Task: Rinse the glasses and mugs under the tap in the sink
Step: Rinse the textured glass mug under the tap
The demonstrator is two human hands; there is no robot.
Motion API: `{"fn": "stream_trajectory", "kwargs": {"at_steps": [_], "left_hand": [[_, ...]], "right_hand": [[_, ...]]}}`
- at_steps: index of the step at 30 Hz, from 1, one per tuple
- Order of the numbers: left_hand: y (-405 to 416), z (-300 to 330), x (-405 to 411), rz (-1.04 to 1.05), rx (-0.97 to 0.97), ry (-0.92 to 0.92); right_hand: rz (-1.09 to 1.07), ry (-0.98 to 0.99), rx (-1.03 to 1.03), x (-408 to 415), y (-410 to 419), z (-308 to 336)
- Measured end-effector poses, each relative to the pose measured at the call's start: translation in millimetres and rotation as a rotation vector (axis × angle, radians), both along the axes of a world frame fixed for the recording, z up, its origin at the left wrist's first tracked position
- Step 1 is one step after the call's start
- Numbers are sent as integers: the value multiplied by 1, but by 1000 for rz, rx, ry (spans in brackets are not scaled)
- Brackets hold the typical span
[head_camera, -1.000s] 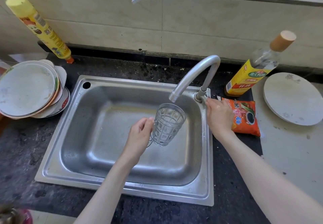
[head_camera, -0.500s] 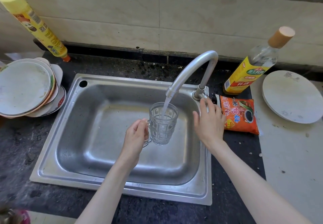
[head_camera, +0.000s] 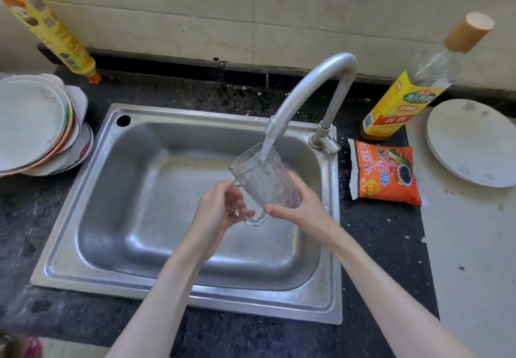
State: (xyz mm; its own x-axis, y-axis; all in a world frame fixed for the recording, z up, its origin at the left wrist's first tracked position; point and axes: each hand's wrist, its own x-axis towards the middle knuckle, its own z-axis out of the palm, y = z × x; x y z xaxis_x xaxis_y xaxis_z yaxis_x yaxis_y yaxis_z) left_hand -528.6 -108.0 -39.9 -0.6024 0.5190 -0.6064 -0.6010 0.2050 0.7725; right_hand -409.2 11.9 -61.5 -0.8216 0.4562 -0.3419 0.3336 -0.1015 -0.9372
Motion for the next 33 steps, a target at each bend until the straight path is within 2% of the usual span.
{"fn": "stream_trajectory", "kwargs": {"at_steps": [3, 4, 5, 7, 9, 11, 14, 16, 17, 19, 23, 25, 29, 32, 33], "left_hand": [[-5, 6, -10, -224, -100, 586], [-6, 8, -15, -339, -74, 738], [-5, 11, -18, -450, -41, 804], [0, 21, -19, -583, 2, 707], [4, 27, -17, -517, 66, 488], [8, 29, -15, -490, 129, 354], [7, 30, -11, -740, 162, 307], [5, 30, -9, -909, 101, 336], [4, 30, -8, -924, 71, 363], [5, 27, -6, -799, 72, 373], [10, 21, -3, -362, 171, 34], [11, 17, -3, -255, 178, -40], [4, 14, -2, -417, 190, 45], [-5, 14, 0, -700, 96, 468], [-6, 12, 0, -728, 75, 586]], "right_hand": [[58, -46, -29, 4, 9, -1], [66, -58, -40, 5, 12, -1], [80, -74, -43, 5, 14, -1], [104, -101, -51, 6, 17, -3], [43, -80, -87, 7, 14, -2], [-110, -28, -216, 5, 9, 2], [-164, -75, -330, -1, 8, 11], [-92, -183, -381, -3, 15, 15], [-48, -201, -408, -3, 19, 18], [0, -128, -477, -1, 24, 20], [-67, 17, -485, -3, 17, 16], [-110, 18, -456, -7, 15, 17], [-209, -94, -491, -13, 21, 15], [-357, -222, -640, -13, 23, 15], [-352, -262, -634, -12, 22, 14]]}}
